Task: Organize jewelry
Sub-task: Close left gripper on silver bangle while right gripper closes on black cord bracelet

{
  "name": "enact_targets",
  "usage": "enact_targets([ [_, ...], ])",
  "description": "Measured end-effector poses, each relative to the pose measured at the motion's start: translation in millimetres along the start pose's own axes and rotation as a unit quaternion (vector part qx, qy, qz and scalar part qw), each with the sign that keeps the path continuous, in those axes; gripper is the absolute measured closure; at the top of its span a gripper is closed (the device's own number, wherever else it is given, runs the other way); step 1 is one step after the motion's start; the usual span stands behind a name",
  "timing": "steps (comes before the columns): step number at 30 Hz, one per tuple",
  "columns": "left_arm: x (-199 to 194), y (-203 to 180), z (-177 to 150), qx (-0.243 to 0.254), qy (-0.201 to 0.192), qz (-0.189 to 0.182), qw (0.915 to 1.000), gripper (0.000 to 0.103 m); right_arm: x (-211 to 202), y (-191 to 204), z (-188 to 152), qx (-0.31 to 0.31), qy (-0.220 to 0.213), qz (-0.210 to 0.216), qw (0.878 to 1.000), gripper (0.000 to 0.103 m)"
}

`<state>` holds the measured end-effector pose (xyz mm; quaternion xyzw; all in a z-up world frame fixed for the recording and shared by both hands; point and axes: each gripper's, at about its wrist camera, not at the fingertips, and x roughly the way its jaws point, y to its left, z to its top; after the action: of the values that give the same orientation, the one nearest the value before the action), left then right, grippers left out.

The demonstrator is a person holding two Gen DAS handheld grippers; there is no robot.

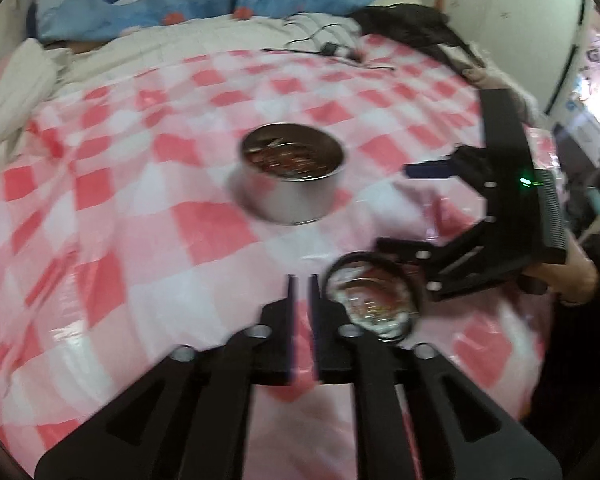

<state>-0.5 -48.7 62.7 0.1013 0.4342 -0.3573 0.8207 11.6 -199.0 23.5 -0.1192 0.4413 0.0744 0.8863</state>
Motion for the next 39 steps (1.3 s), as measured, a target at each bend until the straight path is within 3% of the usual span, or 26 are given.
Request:
enact_targets([
  [1,2.6,-2.2,-0.4,0.001,0.001,0.000,1.0000,0.050,-1.1,-2.7,0.4,0.008,-0.003,0.005,1.000,0.015],
  [2,7.7,-4.6,-0.5,0.001,0.005,0.000,1.0000,0.044,-2.0,-3.4,0.9,0.012,-0.005,0.006,1.000,0.015],
  [4,24.2,-9.8,-2.3,0.005,0.036,-0.004,0.9993,0.045,-3.5,-5.9,2.0,0.020,-0.009,0.014,1.000,0.015],
  [7,37.3,-21.8,-9.2,0.040,0.079,-0.015,0.9960,0.086,-4.8,-5.8,3.2,0.026,-0.013,0.026,0.999,0.015],
  [9,32.3,-23.6,-8.7,0.045,0.073,-0.017,0.9962,0.099,-7.5,-6.4,4.3,0.031,-0.020,0.042,0.998,0.015],
  [14,7.1,17.1,-3.2,-0.027,0.021,0.029,0.9990,0.103,-13.3,2.0,6.8,0.028,-0.034,0.102,0.994,0.016],
  [16,7.2,25.0,-2.7,-0.043,0.020,0.043,0.9980,0.103,-10.1,10.5,6.9,0.015,-0.025,0.114,0.993,0.024],
  [18,12.1,25.0,-3.1,-0.041,0.029,0.060,0.9969,0.103,-5.7,17.0,5.9,0.006,-0.014,0.125,0.992,0.043],
  [21,16.9,19.2,-3.5,-0.025,0.040,0.057,0.9972,0.093,-3.6,22.8,3.9,-0.002,-0.006,0.134,0.991,0.058],
  [23,16.7,14.0,-3.5,-0.014,0.034,0.051,0.9980,0.065,-2.4,24.4,3.4,-0.002,-0.003,0.144,0.990,0.064],
  [25,10.9,7.3,-2.9,-0.002,0.014,0.043,0.9990,0.058,-2.5,25.0,3.4,-0.004,-0.003,0.144,0.990,0.065],
  [28,10.3,1.8,-2.9,0.008,0.010,0.023,0.9997,0.054,-0.7,28.5,3.0,-0.008,0.002,0.156,0.988,0.075],
  [30,23.8,-2.0,-7.5,0.018,0.049,0.020,0.9984,0.060,-1.2,30.0,3.0,-0.006,0.004,0.171,0.985,0.091],
  [31,32.9,-6.9,-11.0,0.033,0.074,0.020,0.9965,0.080,-2.0,30.1,3.2,-0.003,0.002,0.173,0.985,0.091],
  [32,38.0,-11.4,-13.5,0.046,0.087,0.026,0.9948,0.092,-2.5,29.6,3.7,-0.001,0.001,0.176,0.984,0.092],
  [35,35.9,-17.5,-11.5,0.056,0.076,0.029,0.9951,0.098,-10.0,17.0,5.7,0.030,-0.019,0.189,0.981,0.093],
  [39,15.8,6.2,-3.0,-0.004,0.021,0.058,0.9981,0.098,-17.3,-9.0,8.5,0.072,-0.043,0.172,0.981,0.093],
])
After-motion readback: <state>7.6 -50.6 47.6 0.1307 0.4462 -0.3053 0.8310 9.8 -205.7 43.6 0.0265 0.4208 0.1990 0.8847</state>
